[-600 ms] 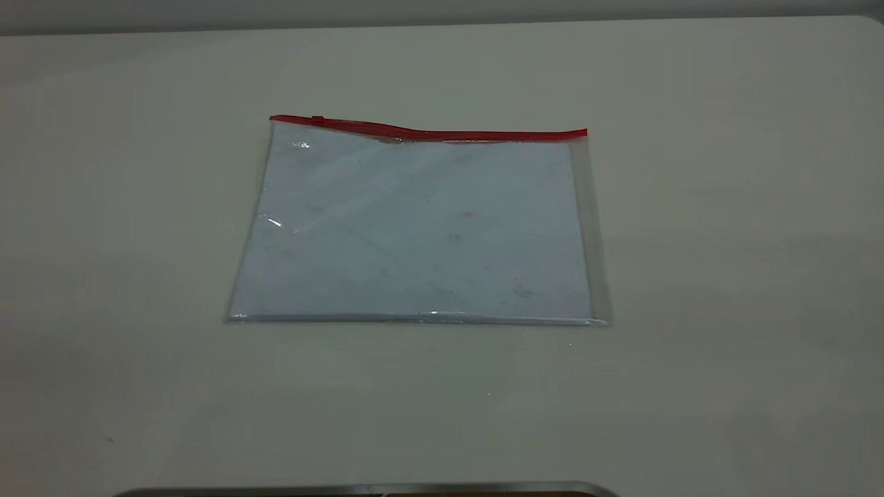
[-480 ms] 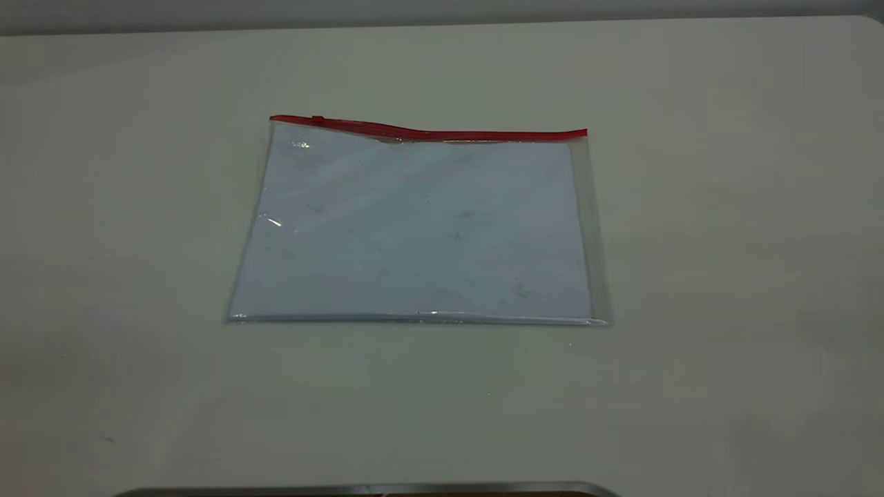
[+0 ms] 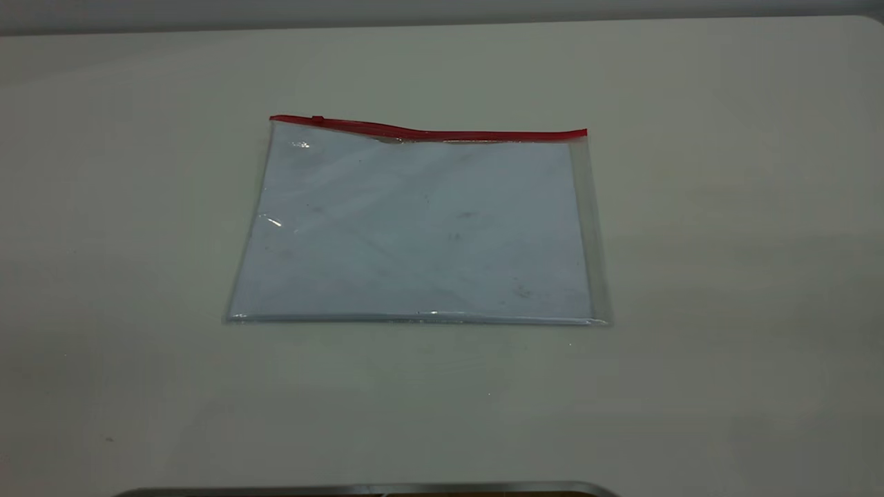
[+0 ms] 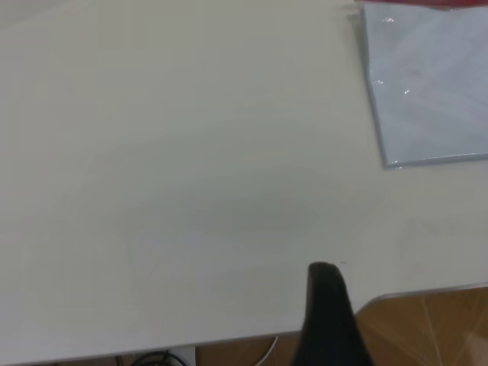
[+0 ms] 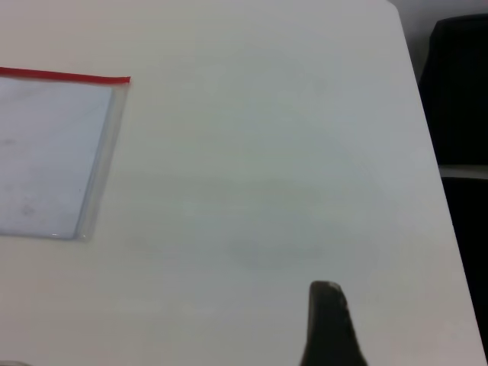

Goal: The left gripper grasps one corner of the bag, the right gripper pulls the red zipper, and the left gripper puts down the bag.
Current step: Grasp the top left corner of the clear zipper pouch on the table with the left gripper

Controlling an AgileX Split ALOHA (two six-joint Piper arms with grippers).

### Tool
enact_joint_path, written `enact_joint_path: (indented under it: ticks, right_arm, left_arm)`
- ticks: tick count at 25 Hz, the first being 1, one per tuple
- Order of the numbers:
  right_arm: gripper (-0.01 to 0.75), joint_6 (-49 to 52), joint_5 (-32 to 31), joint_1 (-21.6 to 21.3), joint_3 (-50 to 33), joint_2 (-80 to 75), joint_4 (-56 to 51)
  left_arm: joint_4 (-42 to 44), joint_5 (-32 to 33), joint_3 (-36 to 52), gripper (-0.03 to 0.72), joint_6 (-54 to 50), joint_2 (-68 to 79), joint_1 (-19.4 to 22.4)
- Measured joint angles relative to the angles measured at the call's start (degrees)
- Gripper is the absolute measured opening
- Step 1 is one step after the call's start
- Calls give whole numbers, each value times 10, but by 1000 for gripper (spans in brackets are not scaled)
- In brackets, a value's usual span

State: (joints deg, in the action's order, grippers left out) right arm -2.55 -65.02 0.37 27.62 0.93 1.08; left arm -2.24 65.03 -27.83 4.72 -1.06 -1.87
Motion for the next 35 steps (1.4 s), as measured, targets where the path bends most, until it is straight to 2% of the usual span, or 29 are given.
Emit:
enact_joint_path:
  ticks: [23, 27, 31, 35]
  right_arm:
    - [535, 1, 0, 0, 0, 0, 9]
    - [517, 1, 6, 0, 1, 0, -11]
    - [505, -20, 63, 0, 6, -54, -87]
    - [506, -95, 158, 0, 6, -207, -156]
  left_arm:
    - [0, 0, 0, 590, 0, 0, 0]
    - [2, -2, -4, 590, -15, 2, 0]
    - [2, -29, -39, 590, -61, 72, 0]
    - [2, -83, -73, 590, -64, 219, 0]
